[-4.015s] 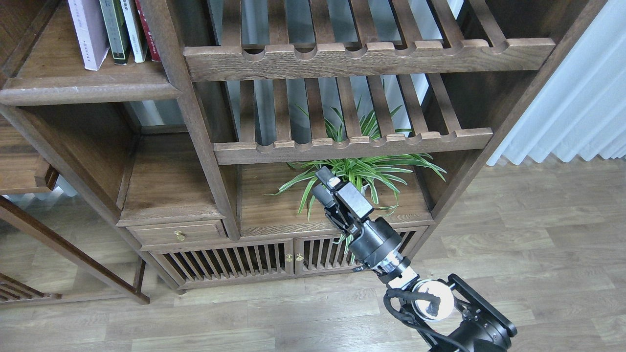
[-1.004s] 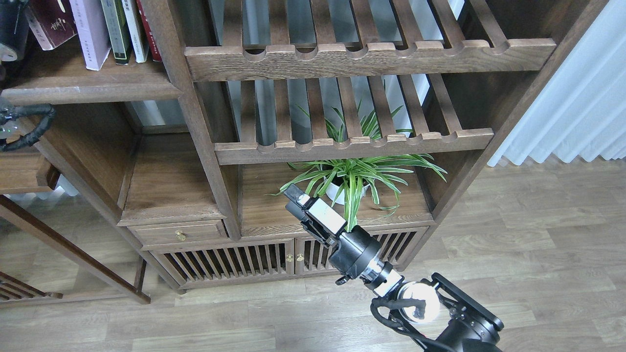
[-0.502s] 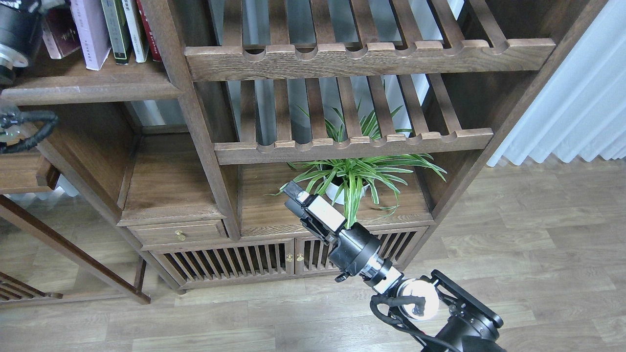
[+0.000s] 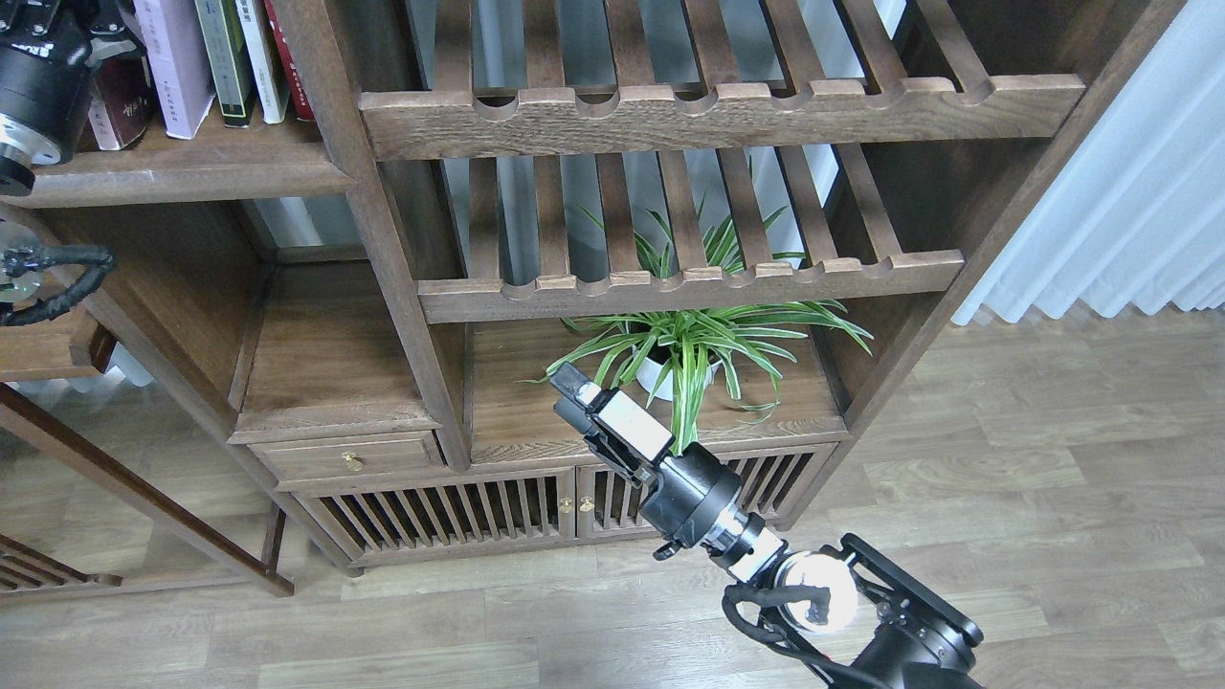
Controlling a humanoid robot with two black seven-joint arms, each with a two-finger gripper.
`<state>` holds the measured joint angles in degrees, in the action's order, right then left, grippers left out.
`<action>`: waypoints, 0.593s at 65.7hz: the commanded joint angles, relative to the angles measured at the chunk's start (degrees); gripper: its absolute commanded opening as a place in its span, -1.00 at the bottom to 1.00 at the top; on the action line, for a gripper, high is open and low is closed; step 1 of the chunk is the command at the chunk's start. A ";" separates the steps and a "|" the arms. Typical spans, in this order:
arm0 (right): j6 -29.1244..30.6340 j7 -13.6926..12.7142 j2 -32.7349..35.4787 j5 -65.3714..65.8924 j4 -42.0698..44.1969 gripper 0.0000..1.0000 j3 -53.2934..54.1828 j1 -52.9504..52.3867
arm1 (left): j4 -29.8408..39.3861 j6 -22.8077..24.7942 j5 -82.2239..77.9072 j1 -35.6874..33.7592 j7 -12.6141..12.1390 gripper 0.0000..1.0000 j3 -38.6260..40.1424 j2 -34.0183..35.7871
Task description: Organize books on shelf
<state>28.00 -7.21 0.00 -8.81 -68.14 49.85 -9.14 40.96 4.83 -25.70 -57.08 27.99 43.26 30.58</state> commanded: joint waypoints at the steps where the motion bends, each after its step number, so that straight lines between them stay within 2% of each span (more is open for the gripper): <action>1: 0.00 0.00 0.00 0.02 0.02 0.95 -0.28 0.00 | 0.08 -0.09 0.21 -0.05 0.01 -0.21 0.51 -0.69; 28: 0.00 0.00 0.00 0.11 0.28 0.95 -0.28 -0.09 | 2.28 -0.09 0.30 -1.45 0.01 -0.18 4.55 -0.96; 39: 0.00 0.00 0.00 0.02 0.99 0.95 -0.28 -0.09 | 5.88 -0.09 0.30 -2.07 0.01 -0.18 8.33 -0.87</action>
<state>28.00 -7.21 0.00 -8.77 -67.43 49.57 -9.22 44.74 4.74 -25.40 -58.80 27.99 49.36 29.60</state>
